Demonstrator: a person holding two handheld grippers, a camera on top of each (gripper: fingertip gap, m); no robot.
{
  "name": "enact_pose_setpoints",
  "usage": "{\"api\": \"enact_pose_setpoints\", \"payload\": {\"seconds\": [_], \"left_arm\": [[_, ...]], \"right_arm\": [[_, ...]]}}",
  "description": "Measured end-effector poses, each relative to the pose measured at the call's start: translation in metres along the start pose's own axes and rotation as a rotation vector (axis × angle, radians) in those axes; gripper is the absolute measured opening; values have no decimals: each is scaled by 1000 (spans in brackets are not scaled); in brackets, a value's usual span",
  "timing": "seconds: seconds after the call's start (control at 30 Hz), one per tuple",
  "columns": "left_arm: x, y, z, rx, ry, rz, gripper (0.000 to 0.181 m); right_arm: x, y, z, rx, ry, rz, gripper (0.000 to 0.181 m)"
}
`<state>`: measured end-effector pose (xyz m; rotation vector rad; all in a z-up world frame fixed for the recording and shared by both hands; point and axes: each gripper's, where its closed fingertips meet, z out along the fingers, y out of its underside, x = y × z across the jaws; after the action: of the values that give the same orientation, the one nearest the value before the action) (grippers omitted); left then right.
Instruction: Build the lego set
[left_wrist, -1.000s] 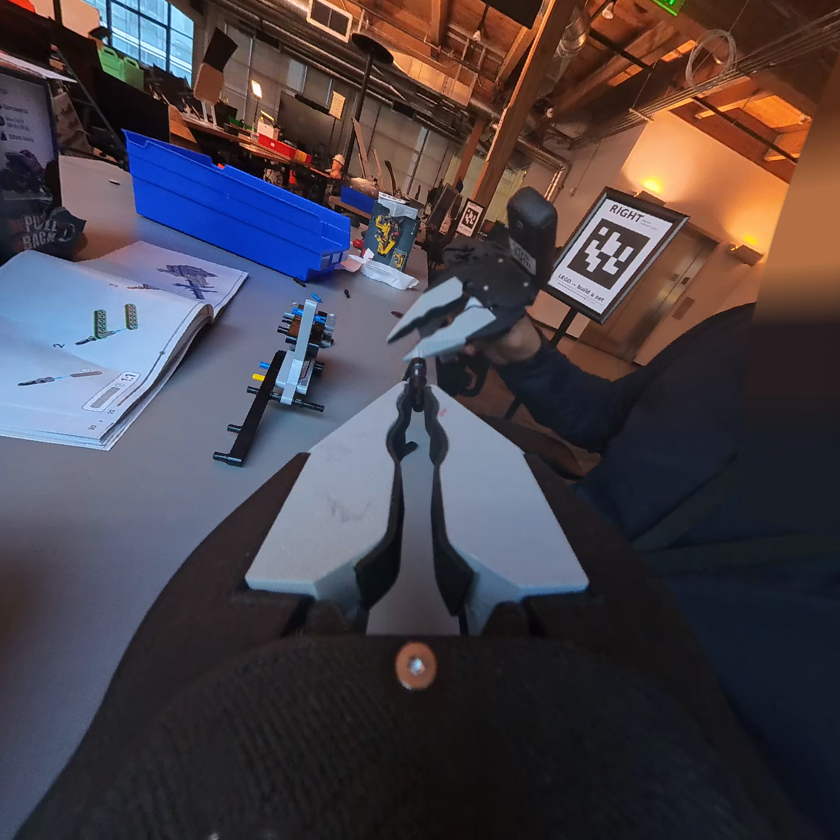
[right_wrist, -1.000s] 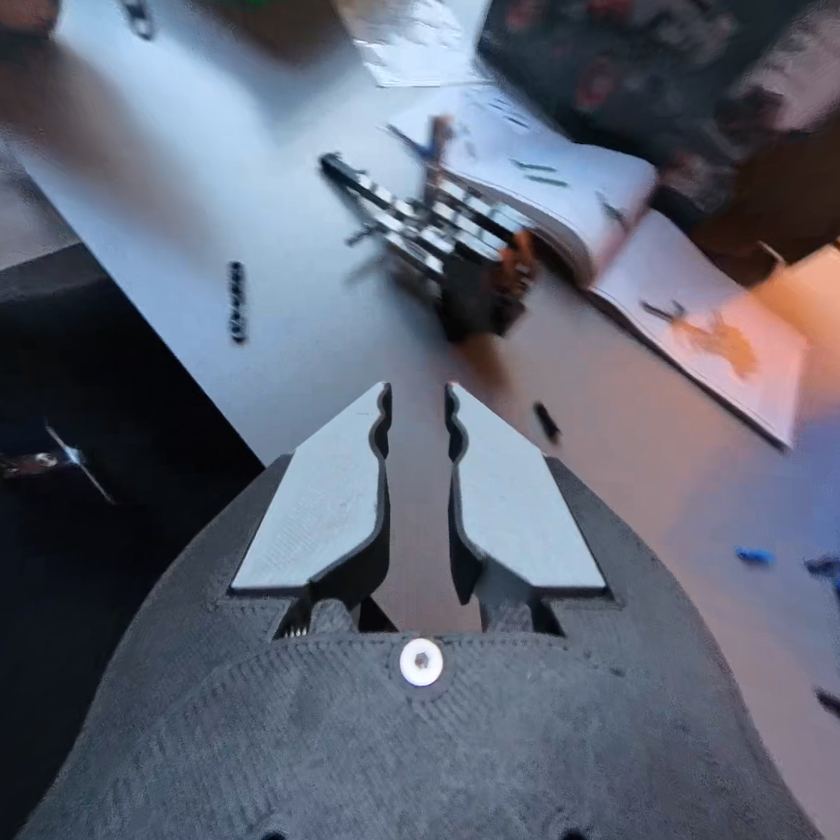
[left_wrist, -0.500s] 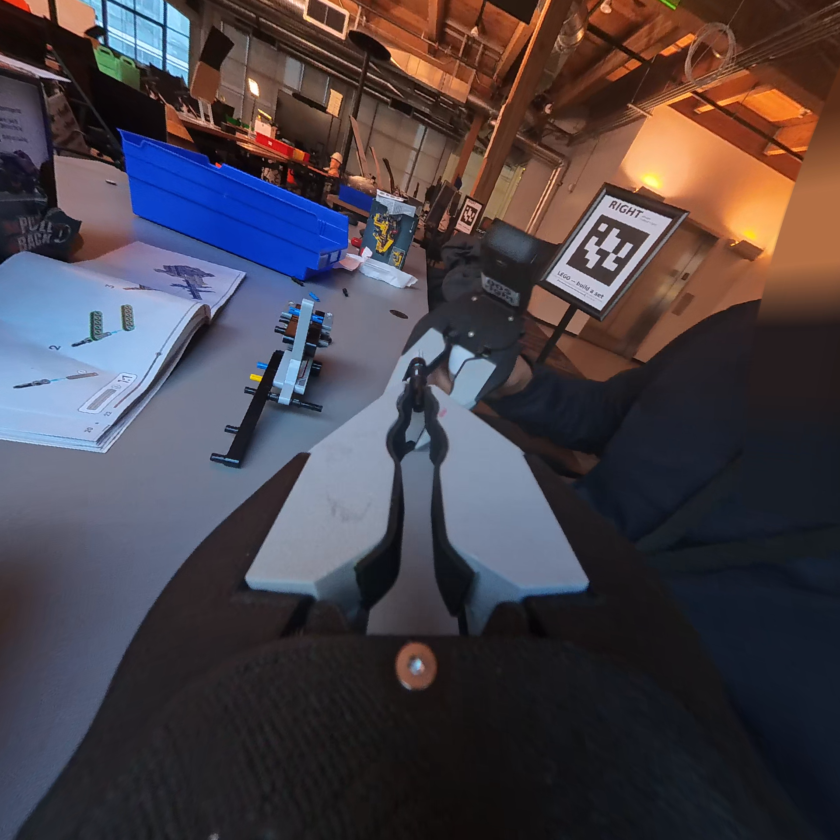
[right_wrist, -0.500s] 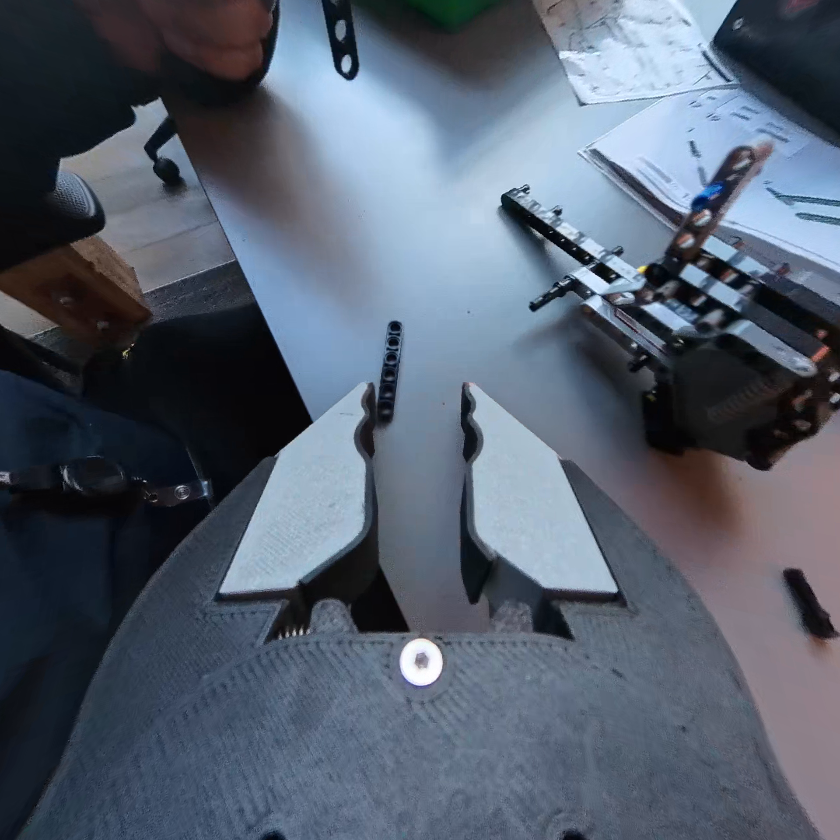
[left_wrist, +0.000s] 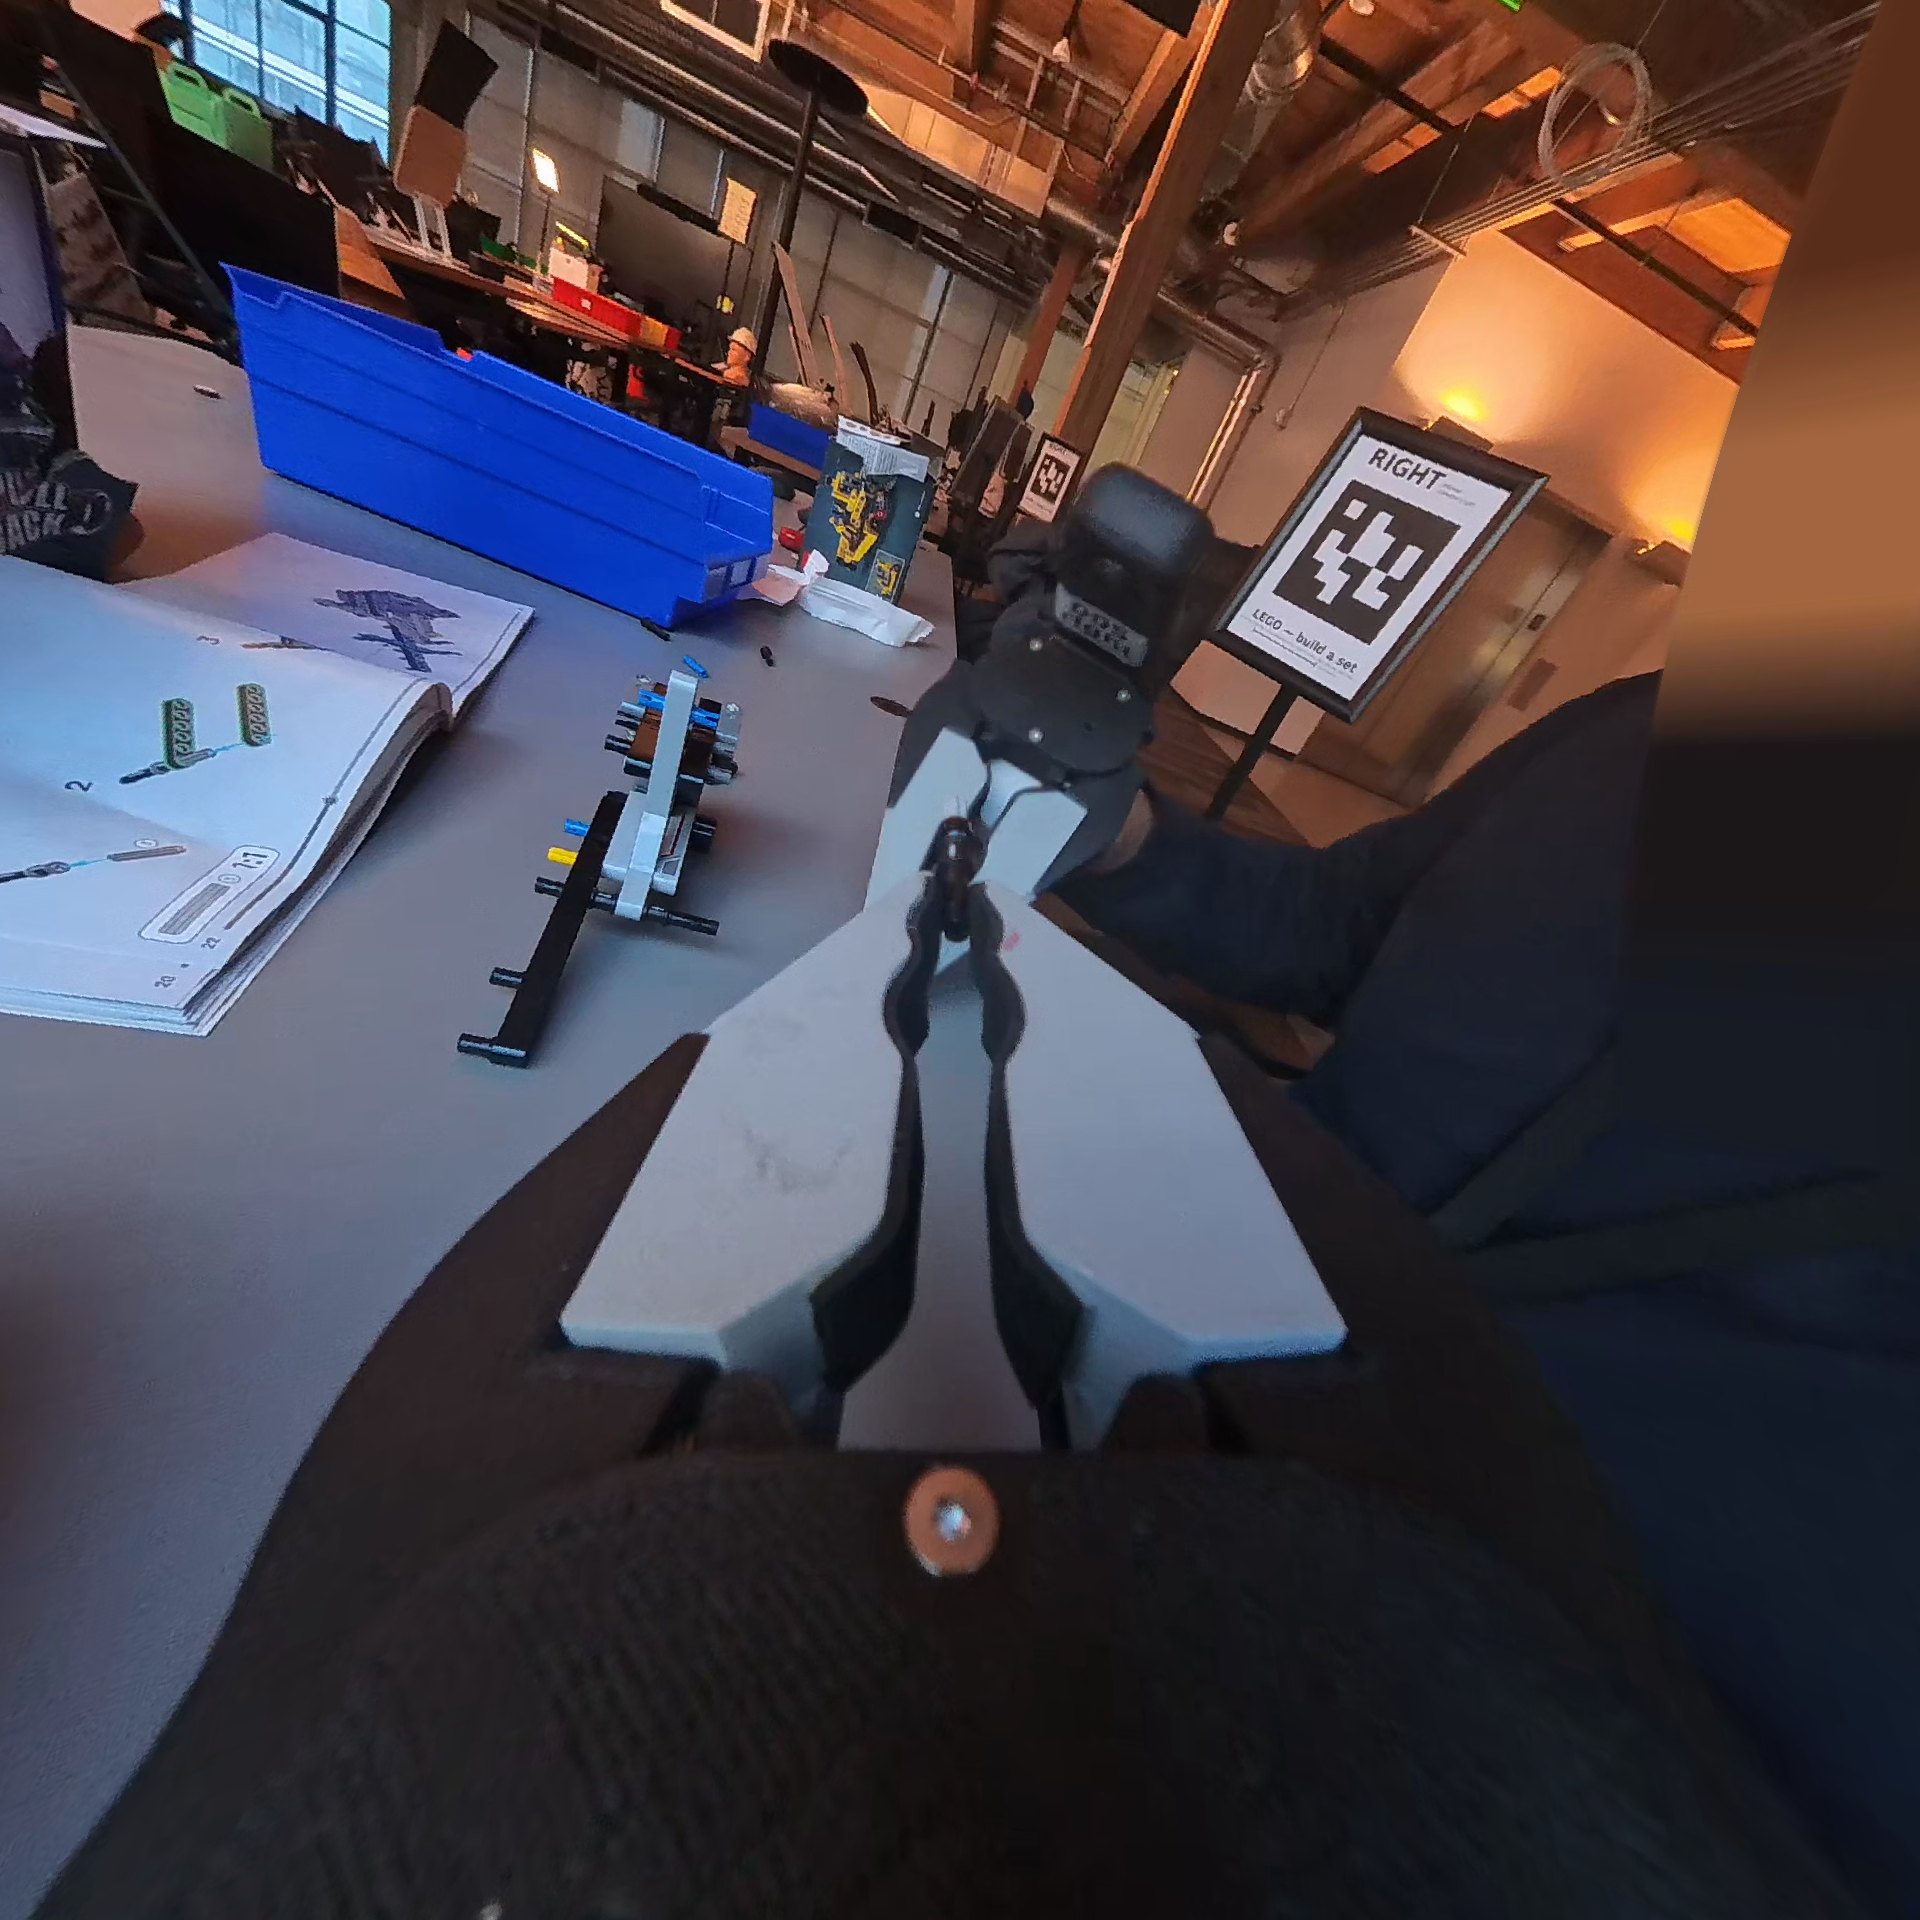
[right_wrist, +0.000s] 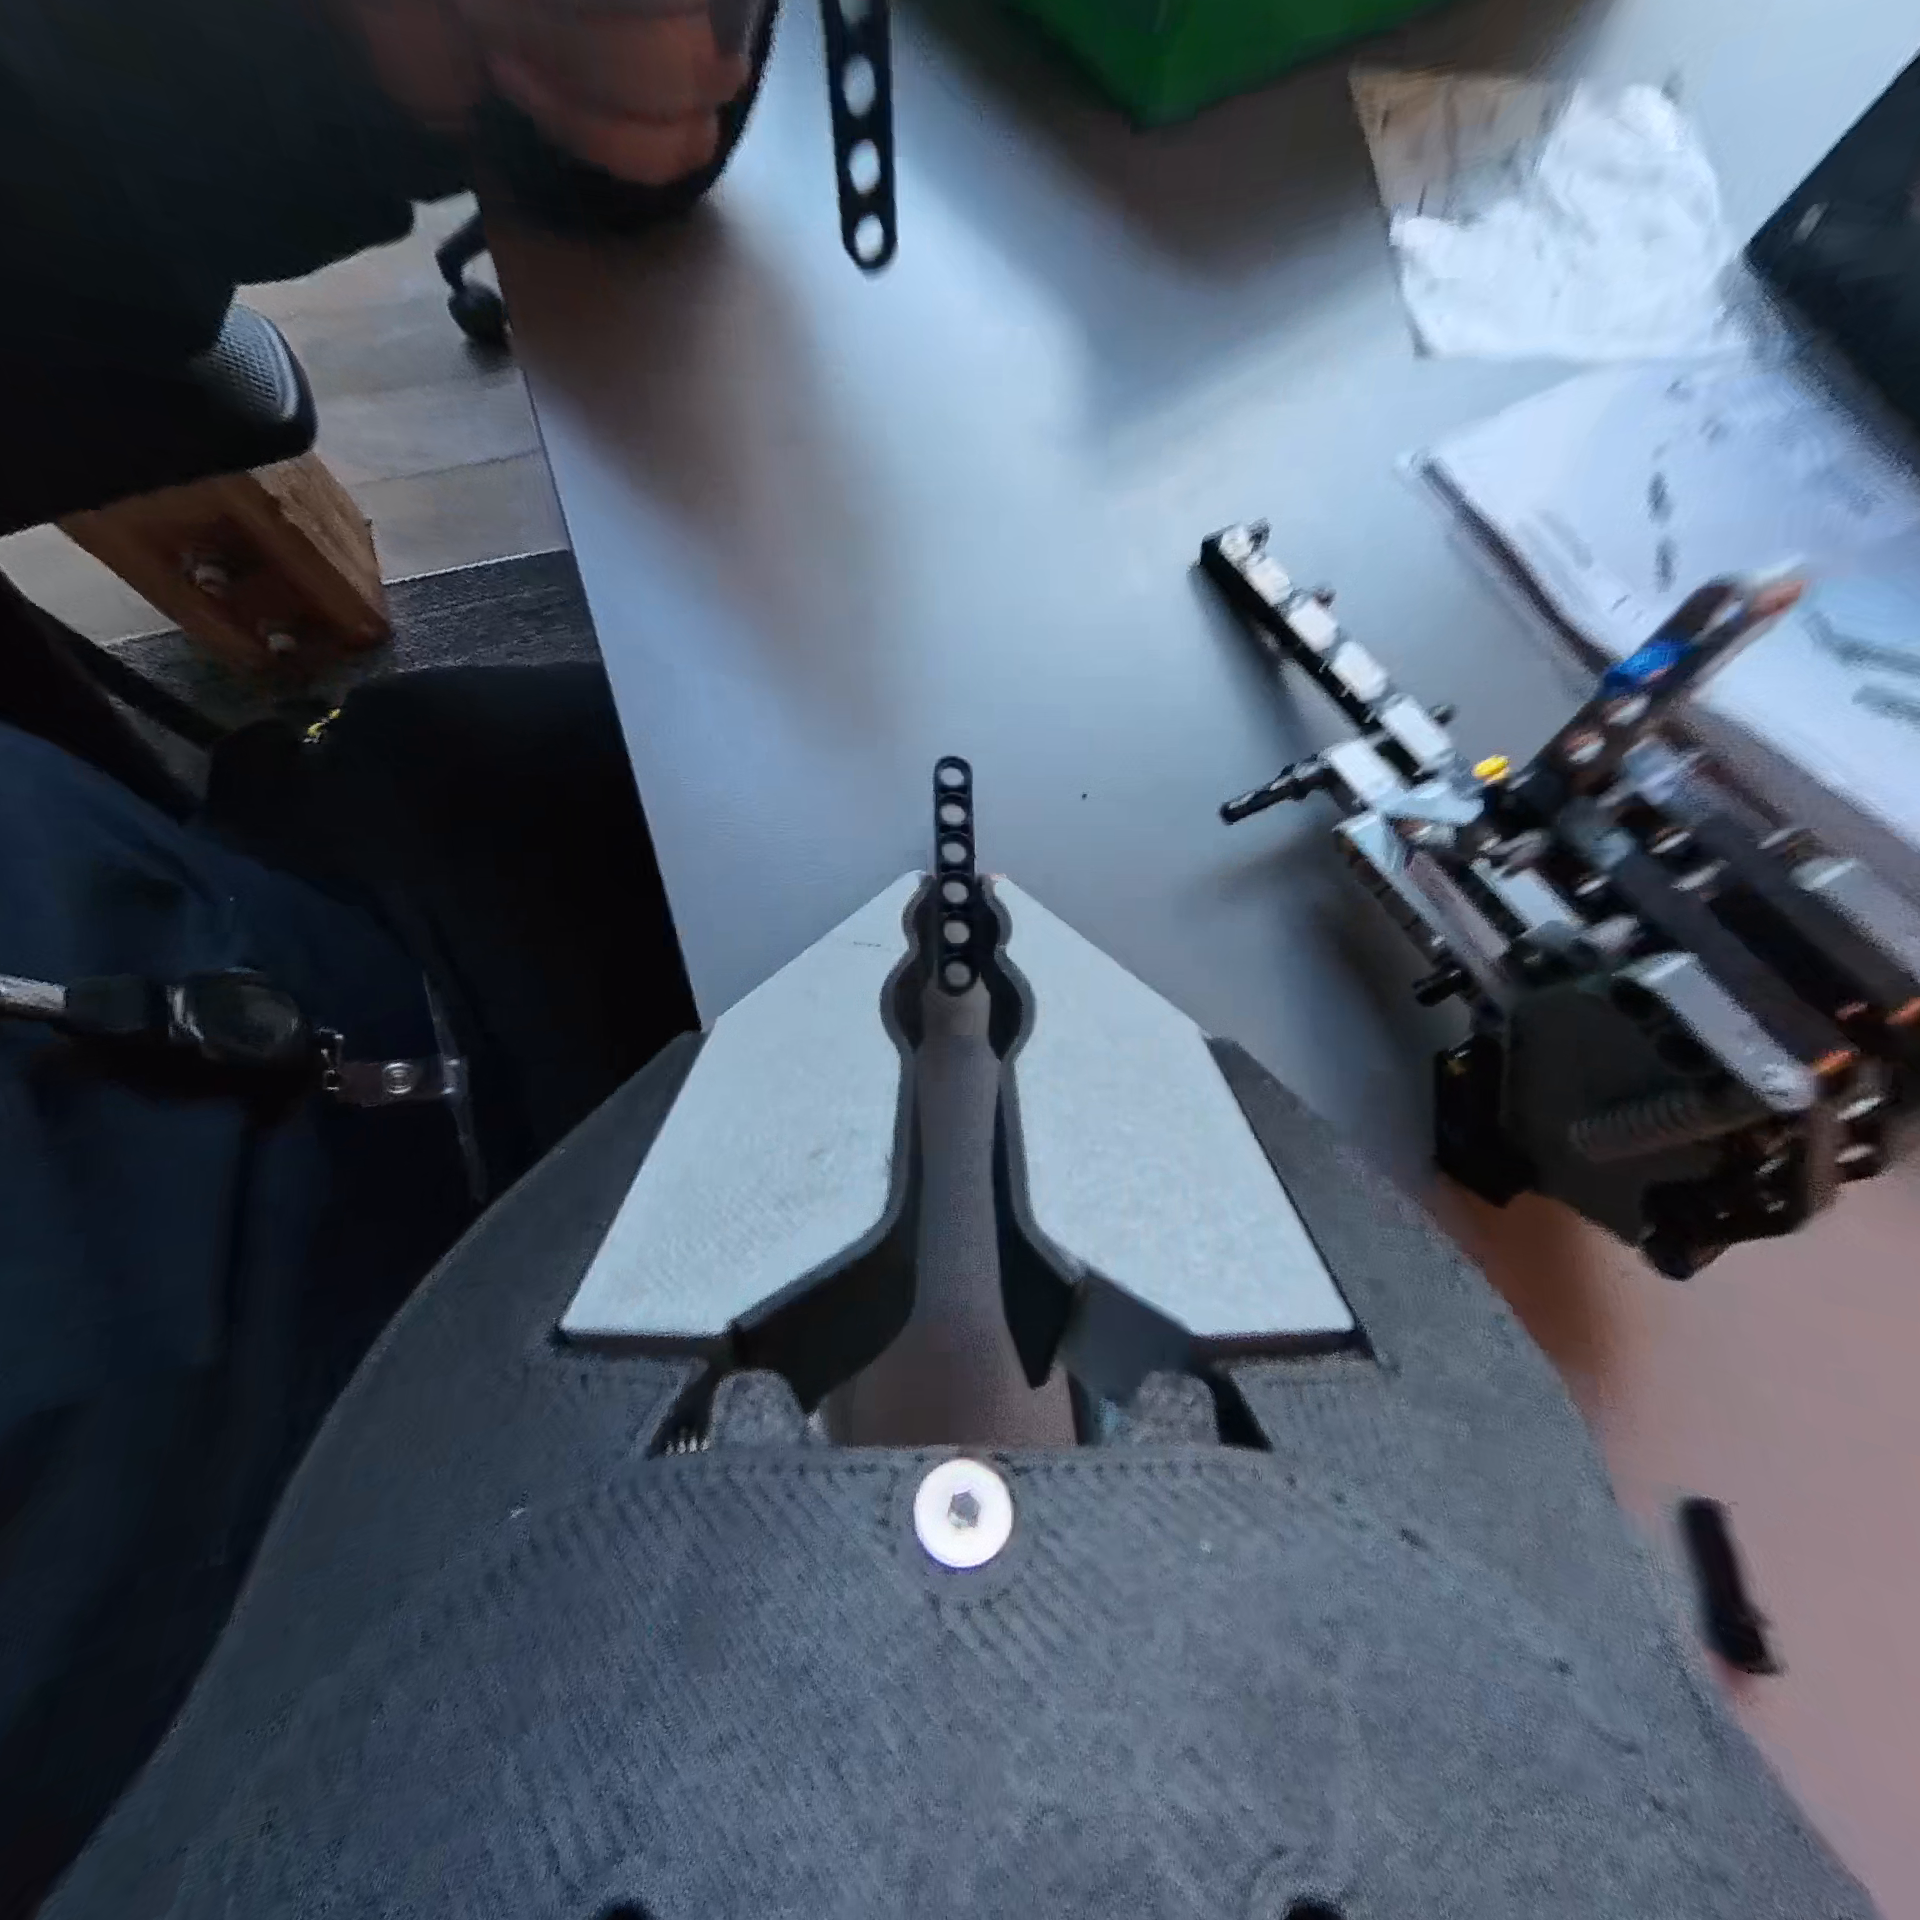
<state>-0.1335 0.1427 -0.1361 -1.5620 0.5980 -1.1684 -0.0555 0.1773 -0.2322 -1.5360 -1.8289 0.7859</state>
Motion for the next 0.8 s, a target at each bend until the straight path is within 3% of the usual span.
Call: {"api": "enact_pose_setpoints", "payload": {"seconds": [0.03, 0.27, 0.47, 0.8], "left_arm": [[0, 0, 0, -1, 3, 1, 3], [3, 1, 1, -3, 15, 5, 3], [3, 4, 5, -27, 20, 3, 3], [-3, 3, 7, -23, 11, -45, 3]], "right_arm": [[2, -5, -4, 31, 8, -44, 4], [26, 4, -20, 93, 6, -247, 4], [39, -15, -47, 333, 25, -245, 4], [25, 0, -32, 211, 48, -389, 4]]}}
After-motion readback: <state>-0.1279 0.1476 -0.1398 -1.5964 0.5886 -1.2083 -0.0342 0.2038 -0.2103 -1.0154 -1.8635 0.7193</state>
